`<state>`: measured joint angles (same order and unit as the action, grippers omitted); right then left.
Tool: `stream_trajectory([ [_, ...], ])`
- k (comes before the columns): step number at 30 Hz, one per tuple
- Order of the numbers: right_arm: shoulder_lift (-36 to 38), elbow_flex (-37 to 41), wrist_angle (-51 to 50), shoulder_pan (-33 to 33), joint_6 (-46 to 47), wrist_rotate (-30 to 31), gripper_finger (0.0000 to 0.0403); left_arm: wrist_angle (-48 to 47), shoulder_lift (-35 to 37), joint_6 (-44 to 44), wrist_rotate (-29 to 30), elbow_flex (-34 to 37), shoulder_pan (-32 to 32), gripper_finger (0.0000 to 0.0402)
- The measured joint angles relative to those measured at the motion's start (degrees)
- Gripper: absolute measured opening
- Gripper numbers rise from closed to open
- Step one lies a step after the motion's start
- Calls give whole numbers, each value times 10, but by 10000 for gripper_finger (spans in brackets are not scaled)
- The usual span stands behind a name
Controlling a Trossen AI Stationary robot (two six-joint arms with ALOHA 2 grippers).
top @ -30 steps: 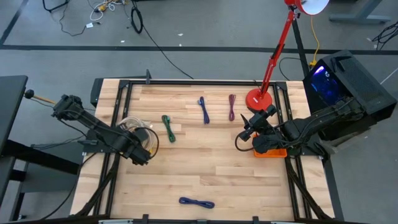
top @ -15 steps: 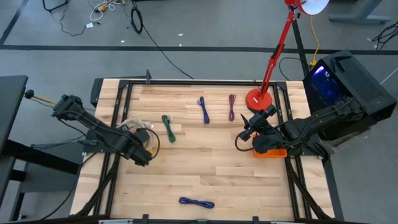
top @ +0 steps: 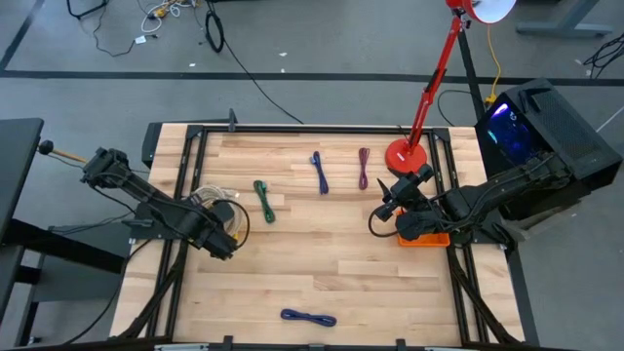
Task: Pick & Place USB Port
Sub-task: Put the brown HDMI cable into the yellow basket, then put the green charger cable into the orange basket
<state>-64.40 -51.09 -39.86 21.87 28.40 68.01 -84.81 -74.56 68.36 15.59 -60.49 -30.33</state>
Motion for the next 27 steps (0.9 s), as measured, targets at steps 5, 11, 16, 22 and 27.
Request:
stream_trajectory([
  [5,0,0,0,0,0,-1,185,2,0,0,-6,0,0,41],
  [11,0,0,0,0,0,-1,185,3,0,0,-2,0,0,41],
  [16,0,0,0,0,0,-1,185,-10,0,0,3,0,0,47],
  [22,0,0,0,0,-2,-1,185,-8,5,0,5,-2,0,87],
  [27,0,0,0,0,-2,-1,185,-14,5,-1,11,-32,0,122],
])
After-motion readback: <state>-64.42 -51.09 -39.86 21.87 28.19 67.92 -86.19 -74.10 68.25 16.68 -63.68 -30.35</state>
